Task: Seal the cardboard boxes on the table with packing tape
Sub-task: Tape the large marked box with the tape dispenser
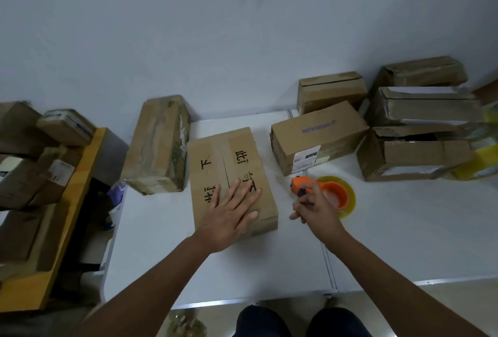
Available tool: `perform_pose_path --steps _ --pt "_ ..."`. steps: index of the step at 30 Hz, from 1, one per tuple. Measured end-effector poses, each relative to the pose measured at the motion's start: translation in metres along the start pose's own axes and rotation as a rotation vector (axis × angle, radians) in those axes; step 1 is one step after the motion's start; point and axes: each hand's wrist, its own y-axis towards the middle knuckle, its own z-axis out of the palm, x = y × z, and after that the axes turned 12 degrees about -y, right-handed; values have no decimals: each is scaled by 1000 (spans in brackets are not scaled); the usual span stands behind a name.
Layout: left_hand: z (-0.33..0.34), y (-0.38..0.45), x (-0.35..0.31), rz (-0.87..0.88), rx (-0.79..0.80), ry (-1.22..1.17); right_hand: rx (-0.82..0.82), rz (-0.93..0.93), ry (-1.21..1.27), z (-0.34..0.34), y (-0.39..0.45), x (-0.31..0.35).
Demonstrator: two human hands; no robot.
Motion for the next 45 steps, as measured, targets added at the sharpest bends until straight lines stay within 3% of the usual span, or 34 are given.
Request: perform_pose_path --steps 17,23,29,35,40,45 --pt "10 2 -10 -13 24 218 -73 7 41 4 -4 -15" --pt "15 15 -30 -97 -132 205 -129 4 25 7 -3 -16" --pt "13 16 -25 33 -169 258 -200 -19 -36 13 1 -21" --pt "20 13 -14 44 -153 245 -218 -203 -221 29 13 -24" --pt "21 14 -16 66 -133 265 -159 -274 -349 42 33 -29" --pt "22 14 -15 77 -108 269 -49 -225 -265 58 42 -25"
